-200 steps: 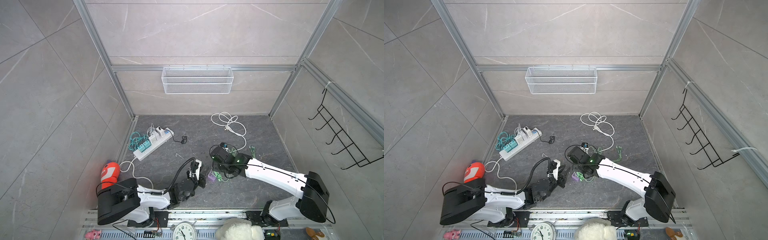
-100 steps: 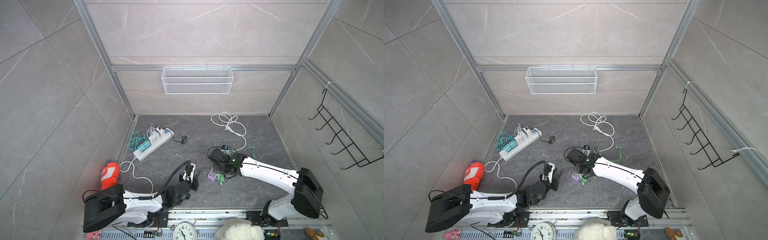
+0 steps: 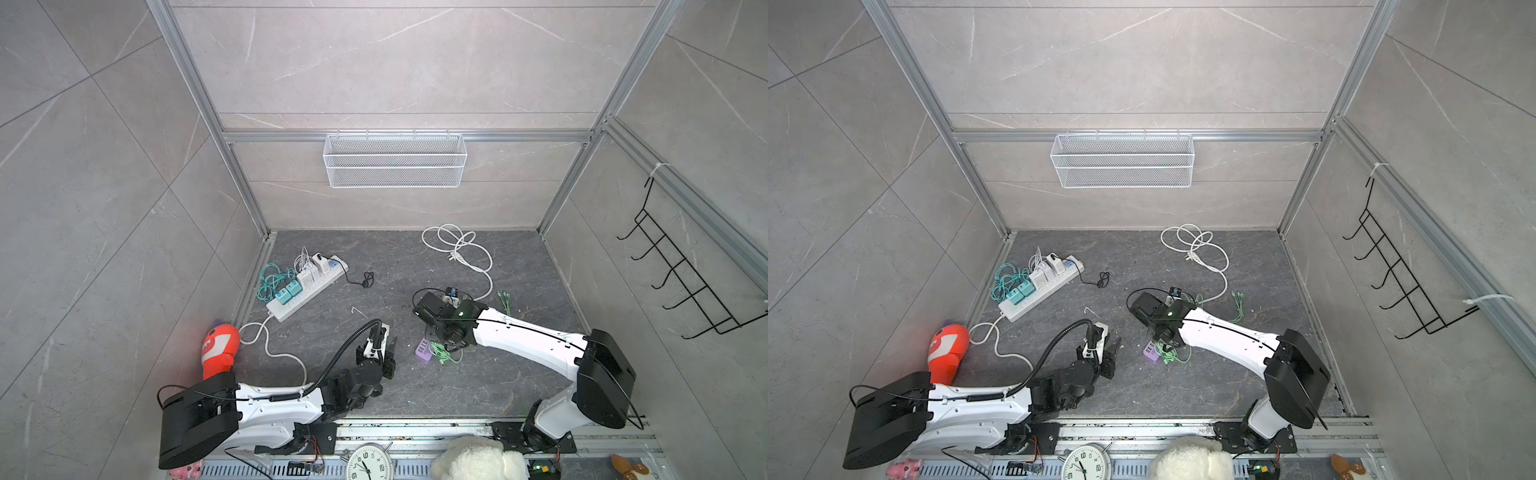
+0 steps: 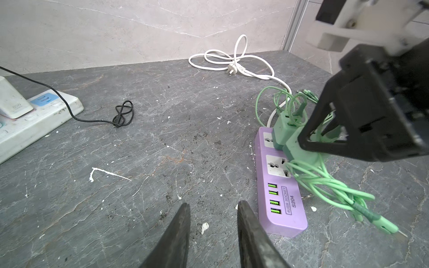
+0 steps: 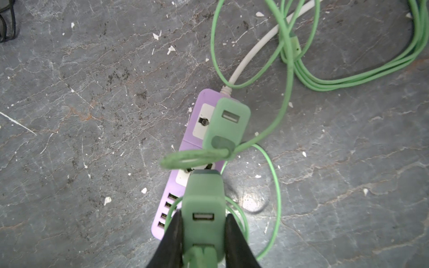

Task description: Insert the plug

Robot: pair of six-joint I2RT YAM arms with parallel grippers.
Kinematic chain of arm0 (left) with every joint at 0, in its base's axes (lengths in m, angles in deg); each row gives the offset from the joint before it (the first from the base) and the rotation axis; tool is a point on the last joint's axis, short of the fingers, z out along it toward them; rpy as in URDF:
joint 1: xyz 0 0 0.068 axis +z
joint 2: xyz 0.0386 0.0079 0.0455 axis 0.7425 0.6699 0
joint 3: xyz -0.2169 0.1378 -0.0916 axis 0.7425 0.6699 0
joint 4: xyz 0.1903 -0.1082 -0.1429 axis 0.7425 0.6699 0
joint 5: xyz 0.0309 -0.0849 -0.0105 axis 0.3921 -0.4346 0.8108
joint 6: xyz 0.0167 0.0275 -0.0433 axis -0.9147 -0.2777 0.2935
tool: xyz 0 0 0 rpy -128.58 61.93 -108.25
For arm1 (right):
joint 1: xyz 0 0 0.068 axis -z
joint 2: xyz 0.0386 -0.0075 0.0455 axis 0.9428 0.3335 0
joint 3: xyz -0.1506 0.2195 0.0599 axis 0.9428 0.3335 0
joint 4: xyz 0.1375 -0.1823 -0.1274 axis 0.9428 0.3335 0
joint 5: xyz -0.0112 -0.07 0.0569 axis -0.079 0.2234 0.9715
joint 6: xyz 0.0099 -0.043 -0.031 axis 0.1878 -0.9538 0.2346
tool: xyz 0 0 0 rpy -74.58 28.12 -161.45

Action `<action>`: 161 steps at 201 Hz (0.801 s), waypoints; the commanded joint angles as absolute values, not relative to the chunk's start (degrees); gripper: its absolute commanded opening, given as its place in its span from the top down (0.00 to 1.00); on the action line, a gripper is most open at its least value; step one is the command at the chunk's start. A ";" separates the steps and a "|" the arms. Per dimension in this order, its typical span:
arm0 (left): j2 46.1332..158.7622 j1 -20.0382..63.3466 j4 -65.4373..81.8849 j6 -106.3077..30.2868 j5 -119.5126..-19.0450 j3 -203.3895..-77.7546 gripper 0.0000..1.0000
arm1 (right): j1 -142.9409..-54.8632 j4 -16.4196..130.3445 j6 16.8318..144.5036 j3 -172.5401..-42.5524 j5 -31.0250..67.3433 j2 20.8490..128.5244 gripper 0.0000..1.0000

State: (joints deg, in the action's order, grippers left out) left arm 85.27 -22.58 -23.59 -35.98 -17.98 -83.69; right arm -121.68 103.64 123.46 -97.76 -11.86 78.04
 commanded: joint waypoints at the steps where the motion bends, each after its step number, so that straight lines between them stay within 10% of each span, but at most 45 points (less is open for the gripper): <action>1: 85.36 -22.65 -28.13 -37.21 -17.11 -83.92 0.61 | -122.11 107.67 125.57 -102.19 -14.78 80.95 0.99; 126: 90.21 -17.01 -37.18 -26.85 -38.96 -82.78 0.31 | -122.11 108.34 128.46 -101.94 -14.12 83.06 0.98; 161: 99.98 -14.86 -36.78 -17.02 -46.68 -90.30 0.37 | -122.11 106.10 128.05 -100.06 -13.44 81.50 0.98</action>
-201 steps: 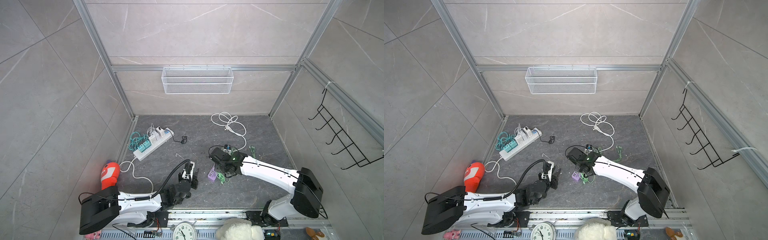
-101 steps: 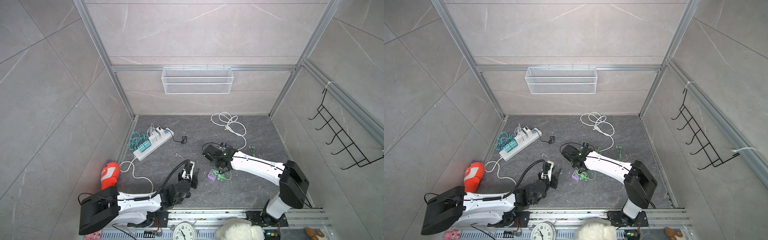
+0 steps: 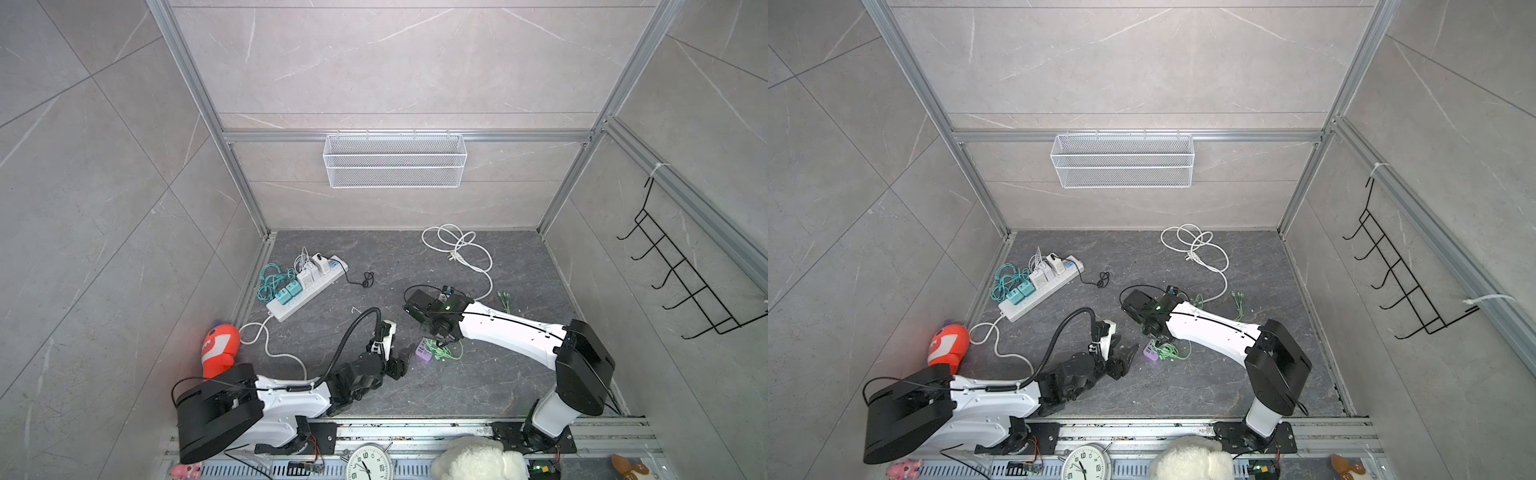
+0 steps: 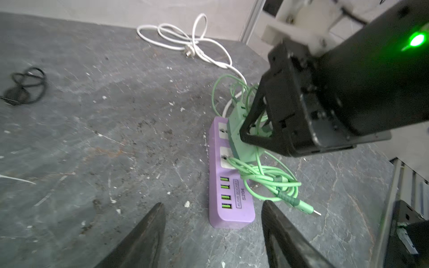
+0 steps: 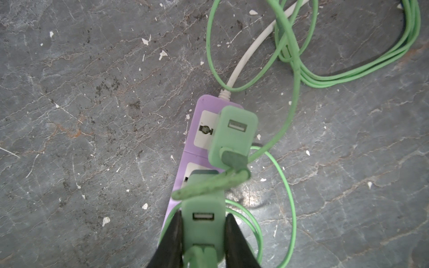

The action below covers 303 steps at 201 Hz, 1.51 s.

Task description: Insert the plug

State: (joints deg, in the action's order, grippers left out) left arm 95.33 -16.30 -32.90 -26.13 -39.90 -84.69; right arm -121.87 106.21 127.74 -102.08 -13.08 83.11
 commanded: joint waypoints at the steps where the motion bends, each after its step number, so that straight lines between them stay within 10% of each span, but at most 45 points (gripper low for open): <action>1: 100.26 -14.83 -36.74 -16.84 -46.79 -90.60 0.38 | -122.11 106.04 128.03 -99.98 -13.44 81.39 0.98; 192: 115.74 -10.42 -36.81 -4.61 -56.25 -99.90 0.53 | -122.11 100.72 127.23 -97.75 -11.32 80.24 0.99; 266: 113.10 -10.42 -27.22 -4.91 -60.25 -101.29 1.00 | -122.16 103.27 128.12 -98.41 -12.06 79.87 0.98; 303: 103.52 -10.48 -20.04 -6.81 -58.69 -99.54 1.00 | -122.15 106.25 129.47 -98.81 -12.72 79.00 0.99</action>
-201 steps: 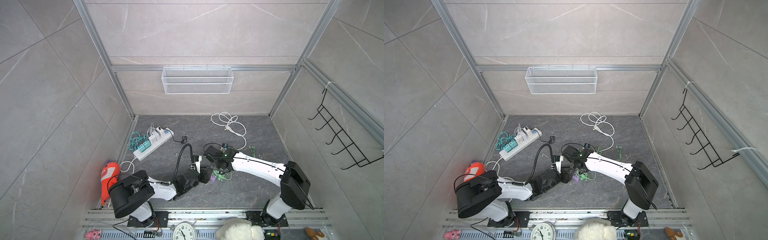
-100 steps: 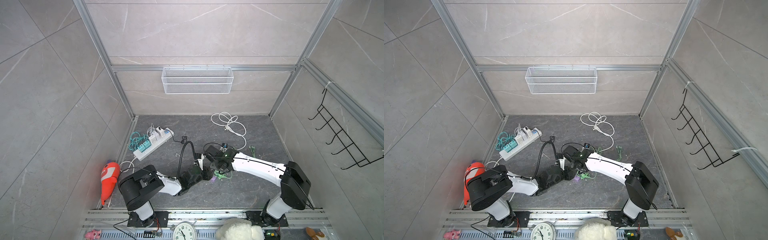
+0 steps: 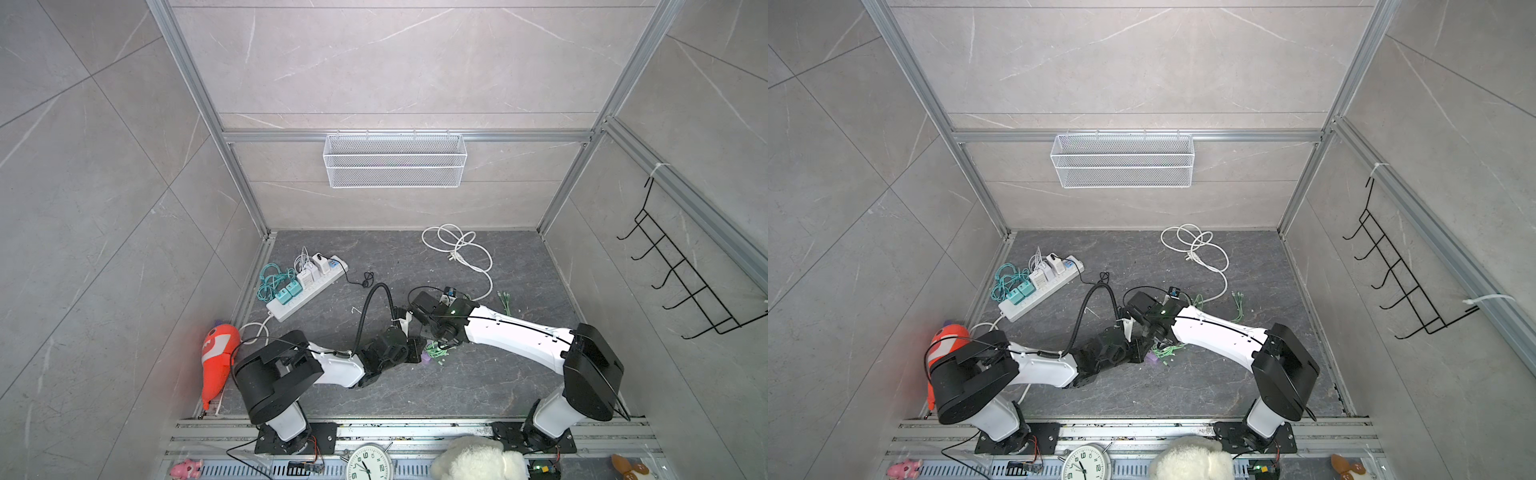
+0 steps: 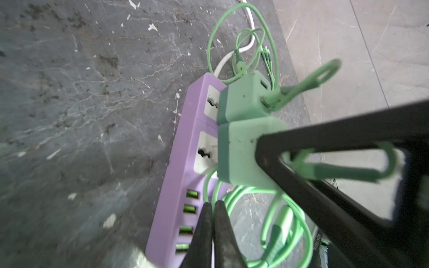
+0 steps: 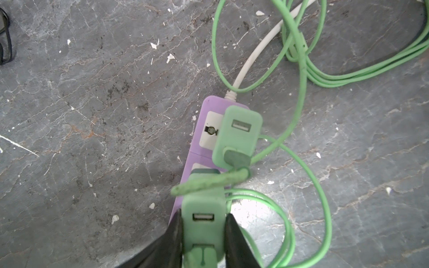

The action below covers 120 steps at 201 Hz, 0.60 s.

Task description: Insert the plug

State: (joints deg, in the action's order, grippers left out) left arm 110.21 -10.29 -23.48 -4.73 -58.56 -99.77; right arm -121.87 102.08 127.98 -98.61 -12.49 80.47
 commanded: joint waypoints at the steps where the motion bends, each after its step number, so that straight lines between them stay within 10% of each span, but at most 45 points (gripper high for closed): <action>1: 103.31 -10.45 -20.10 -6.81 -58.73 -99.43 1.00 | -122.13 106.33 129.53 -98.78 -12.72 78.96 0.99; 120: 91.24 -10.42 -20.25 -3.69 -65.17 -96.00 1.00 | -122.54 108.40 131.08 -101.65 -11.21 80.20 1.00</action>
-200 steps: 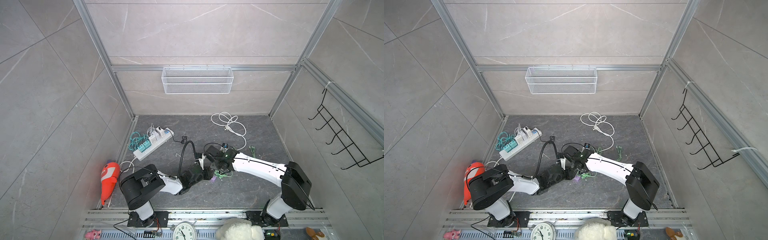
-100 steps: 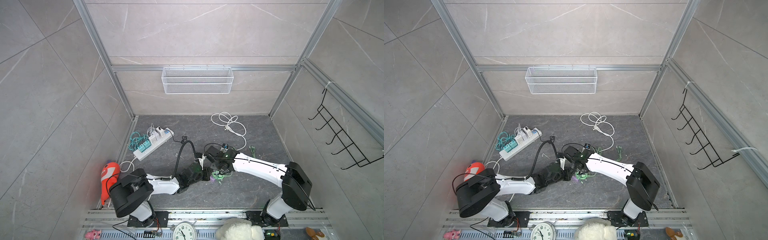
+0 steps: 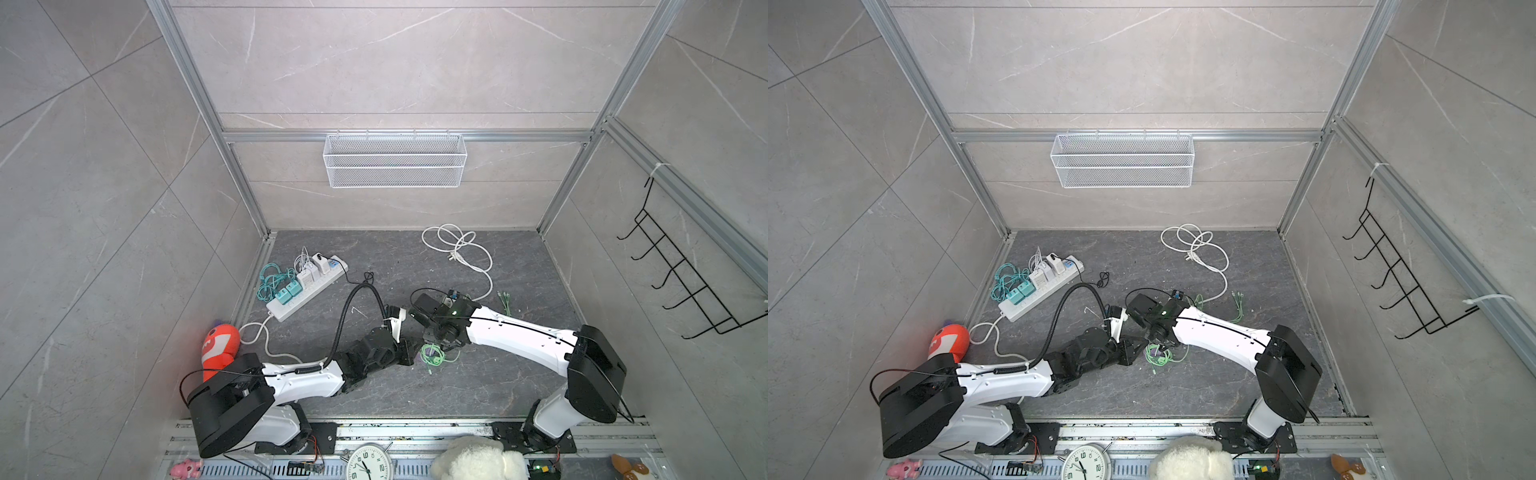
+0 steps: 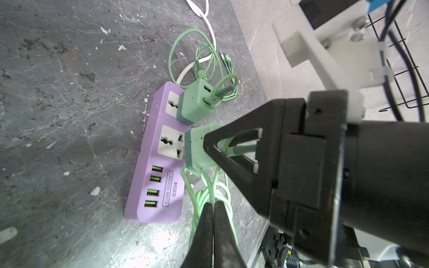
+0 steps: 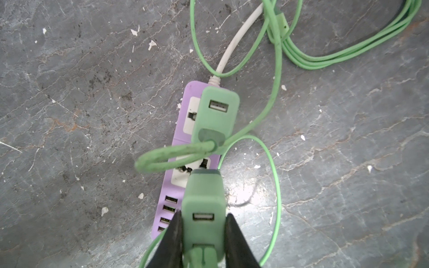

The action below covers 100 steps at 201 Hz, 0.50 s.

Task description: Insert the plug

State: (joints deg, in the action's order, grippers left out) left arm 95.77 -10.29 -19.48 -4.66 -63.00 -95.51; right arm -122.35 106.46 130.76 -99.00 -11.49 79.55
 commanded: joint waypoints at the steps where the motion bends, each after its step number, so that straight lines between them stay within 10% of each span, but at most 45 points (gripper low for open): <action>1: 91.10 -10.42 -20.08 -3.75 -65.26 -96.04 1.00 | -122.50 108.37 131.08 -101.65 -11.13 80.26 1.00; 100: 90.63 -10.39 -20.43 -5.27 -67.93 -98.18 1.00 | -120.55 111.91 129.92 -105.06 -7.66 81.26 1.00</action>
State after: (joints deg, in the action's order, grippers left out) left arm 89.32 -10.27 -16.48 -4.51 -65.89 -96.56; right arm -121.63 110.08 130.67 -104.18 -8.56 79.90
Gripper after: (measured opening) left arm 0.054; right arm 0.267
